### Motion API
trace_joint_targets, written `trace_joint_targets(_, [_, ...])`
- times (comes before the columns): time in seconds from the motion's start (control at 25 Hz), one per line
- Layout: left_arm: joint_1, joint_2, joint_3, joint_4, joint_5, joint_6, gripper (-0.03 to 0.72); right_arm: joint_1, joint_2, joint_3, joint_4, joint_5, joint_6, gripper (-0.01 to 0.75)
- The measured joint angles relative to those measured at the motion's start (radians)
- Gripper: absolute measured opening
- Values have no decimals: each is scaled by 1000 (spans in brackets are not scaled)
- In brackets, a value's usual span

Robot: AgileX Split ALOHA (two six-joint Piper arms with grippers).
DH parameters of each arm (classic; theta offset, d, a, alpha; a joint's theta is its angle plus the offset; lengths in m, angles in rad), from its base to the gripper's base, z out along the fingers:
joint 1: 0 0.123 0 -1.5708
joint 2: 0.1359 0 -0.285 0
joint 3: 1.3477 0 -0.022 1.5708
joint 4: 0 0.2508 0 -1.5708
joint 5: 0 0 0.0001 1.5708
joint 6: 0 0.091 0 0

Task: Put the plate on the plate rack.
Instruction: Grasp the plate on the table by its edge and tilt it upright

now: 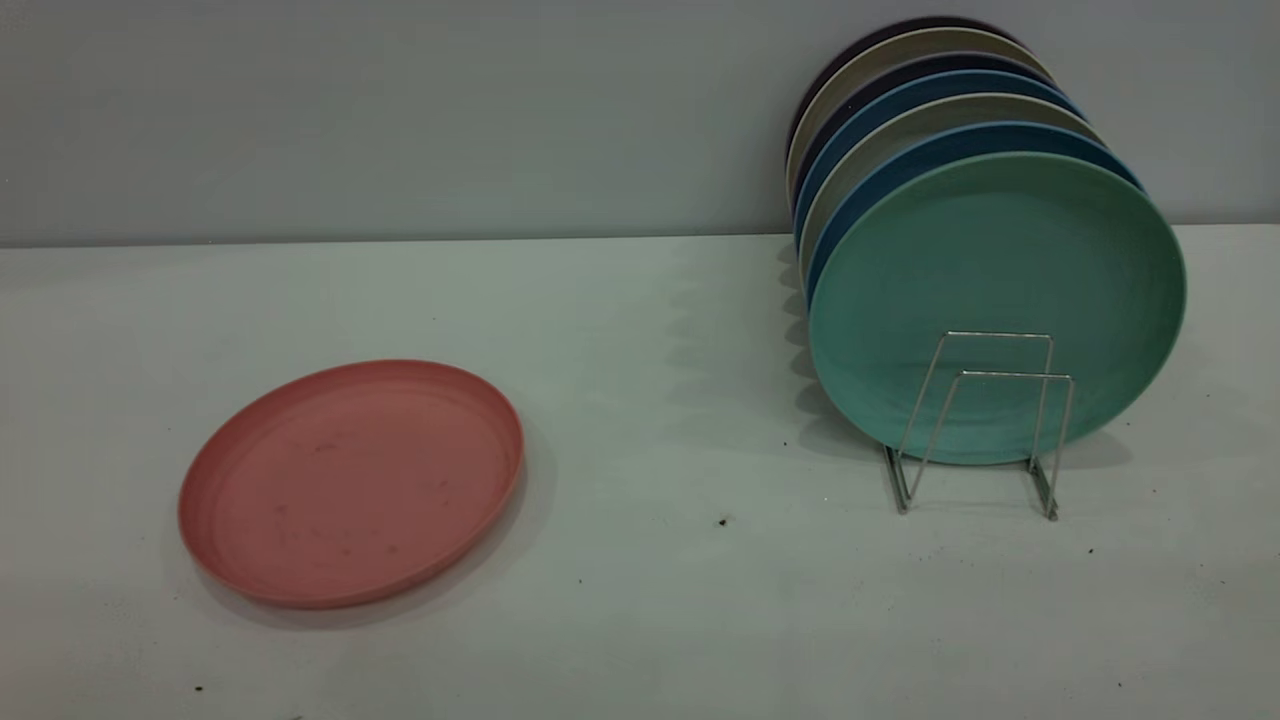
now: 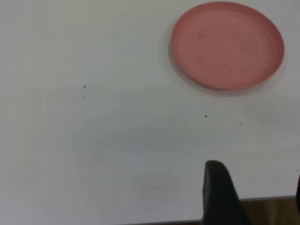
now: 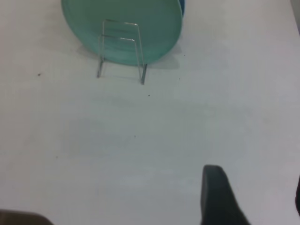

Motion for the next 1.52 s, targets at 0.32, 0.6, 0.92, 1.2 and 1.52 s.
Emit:
trace_joint_targets(0.32, [0, 0, 0, 0, 0, 0, 424, 0, 0, 0, 0, 0, 0, 409])
trace_joint_targets(0.6, [0, 0, 0, 0, 0, 0, 424, 0, 0, 0, 0, 0, 0, 409])
trace_joint_targets(0.92, [0, 0, -1, -2, -5, 0, 424, 0, 0, 0, -3, -1, 0, 408])
trace_joint_targets(1.2, [0, 126, -21, 14, -66, -17, 424, 0, 45, -15, 13, -102, -20, 408])
trace_joint_targets(1.52, [0, 637, -60, 8, -308, -49, 424, 0, 396, -15, 224, -281, -197, 408])
